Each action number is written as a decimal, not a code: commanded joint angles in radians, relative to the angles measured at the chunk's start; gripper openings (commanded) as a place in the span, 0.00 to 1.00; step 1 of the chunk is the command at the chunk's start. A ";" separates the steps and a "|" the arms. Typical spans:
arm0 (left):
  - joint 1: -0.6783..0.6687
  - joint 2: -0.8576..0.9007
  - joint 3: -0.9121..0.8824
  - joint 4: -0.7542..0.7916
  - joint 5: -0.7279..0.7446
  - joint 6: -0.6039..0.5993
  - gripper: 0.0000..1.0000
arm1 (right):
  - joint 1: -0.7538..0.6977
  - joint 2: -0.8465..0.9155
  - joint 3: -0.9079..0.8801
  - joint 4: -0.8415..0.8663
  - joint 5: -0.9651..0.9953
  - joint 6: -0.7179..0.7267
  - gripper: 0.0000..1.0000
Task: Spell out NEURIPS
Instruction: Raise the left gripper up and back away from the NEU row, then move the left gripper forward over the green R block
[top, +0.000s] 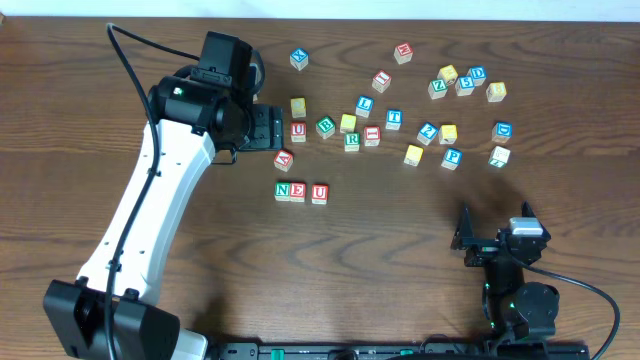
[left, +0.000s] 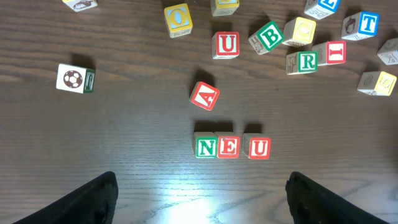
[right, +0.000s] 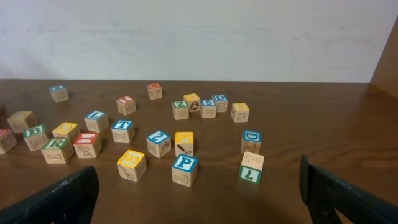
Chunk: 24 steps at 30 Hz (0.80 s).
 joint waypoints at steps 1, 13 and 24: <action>0.004 0.012 0.029 0.002 0.000 0.033 0.88 | -0.007 -0.002 -0.002 -0.004 -0.002 -0.008 0.99; 0.004 0.014 0.029 0.001 -0.050 0.035 0.95 | -0.007 -0.002 -0.002 -0.004 -0.002 -0.008 0.99; 0.004 0.021 0.029 -0.011 -0.049 0.035 0.96 | -0.007 -0.002 -0.002 -0.004 -0.002 -0.008 0.99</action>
